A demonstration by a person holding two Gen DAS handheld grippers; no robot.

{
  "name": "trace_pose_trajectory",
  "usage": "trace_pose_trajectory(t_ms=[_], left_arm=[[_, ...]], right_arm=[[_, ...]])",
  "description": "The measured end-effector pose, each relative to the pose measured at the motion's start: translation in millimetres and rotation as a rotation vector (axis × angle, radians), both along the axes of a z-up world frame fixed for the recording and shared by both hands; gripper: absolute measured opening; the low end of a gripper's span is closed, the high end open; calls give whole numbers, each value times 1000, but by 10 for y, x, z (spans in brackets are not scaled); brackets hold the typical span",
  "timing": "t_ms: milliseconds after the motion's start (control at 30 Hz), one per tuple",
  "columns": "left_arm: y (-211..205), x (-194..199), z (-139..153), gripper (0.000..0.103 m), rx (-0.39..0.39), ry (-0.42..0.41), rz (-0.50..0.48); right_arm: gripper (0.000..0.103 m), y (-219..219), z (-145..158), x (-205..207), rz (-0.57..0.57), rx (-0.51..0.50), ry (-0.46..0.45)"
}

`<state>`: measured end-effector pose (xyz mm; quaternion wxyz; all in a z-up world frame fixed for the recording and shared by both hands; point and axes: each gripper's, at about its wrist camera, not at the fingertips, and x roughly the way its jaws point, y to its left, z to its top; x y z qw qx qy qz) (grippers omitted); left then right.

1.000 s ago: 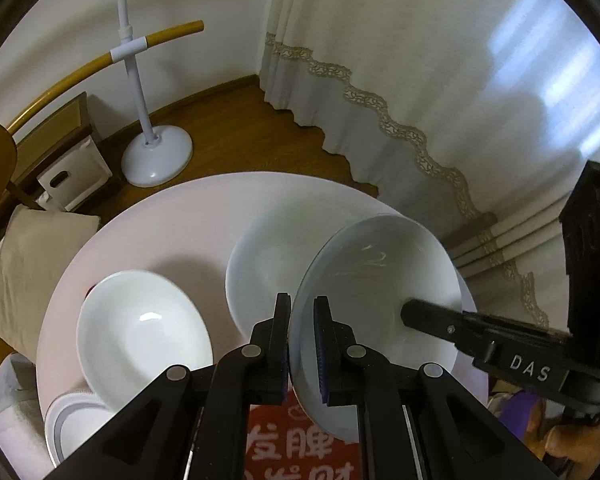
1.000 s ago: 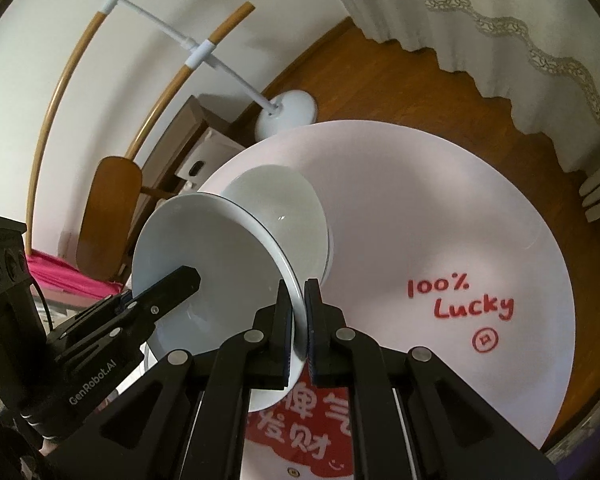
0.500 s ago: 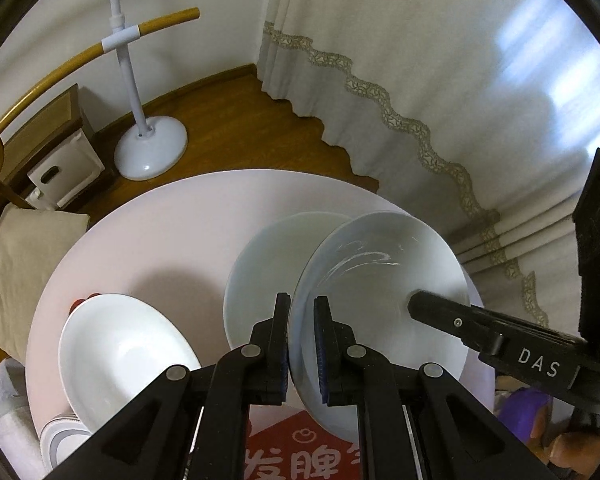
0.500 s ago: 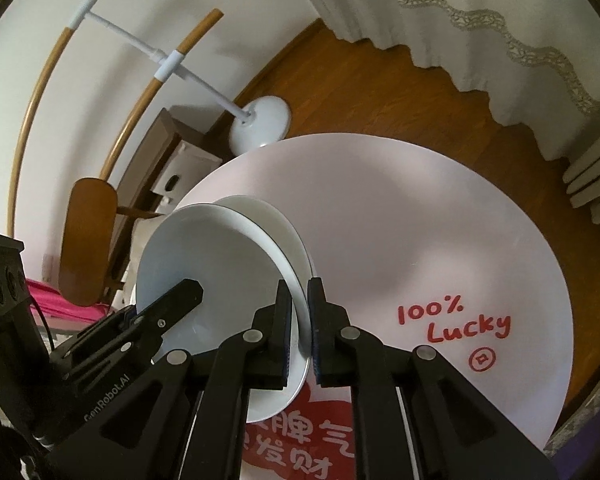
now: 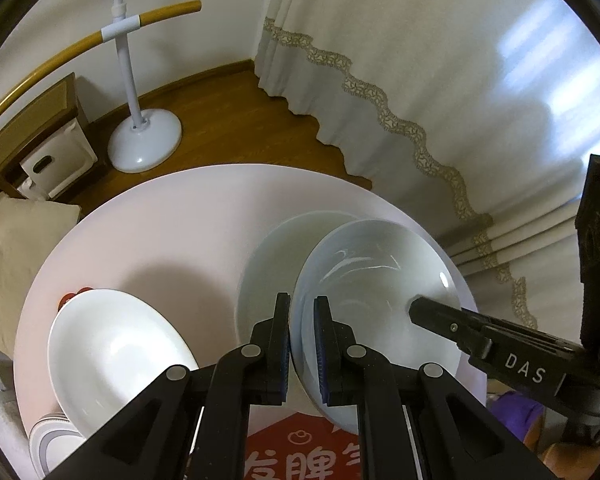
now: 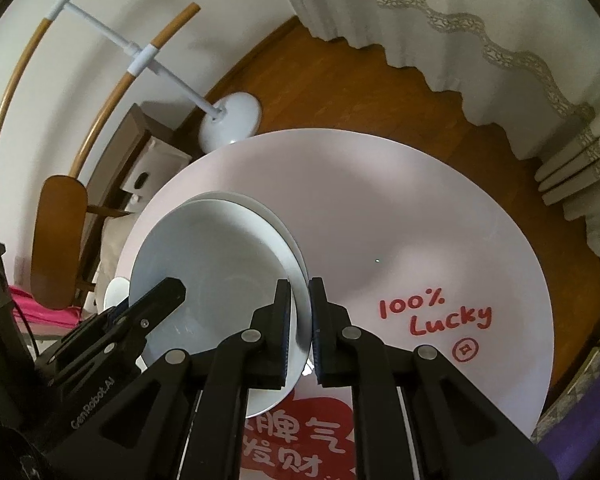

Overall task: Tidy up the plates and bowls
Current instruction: 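Carry the left tool's bowl onto another bowl while the right tool carries its bowl onto a bowl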

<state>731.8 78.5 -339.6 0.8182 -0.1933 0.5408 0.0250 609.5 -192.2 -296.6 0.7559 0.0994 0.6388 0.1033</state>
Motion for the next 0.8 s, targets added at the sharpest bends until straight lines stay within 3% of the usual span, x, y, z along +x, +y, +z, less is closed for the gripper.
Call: trace_pose_trajectory(t_ms=[800], left_arm=[[93, -186, 57, 6, -22, -14, 10]], right_arm=[[14, 63, 20, -95, -16, -44, 50]])
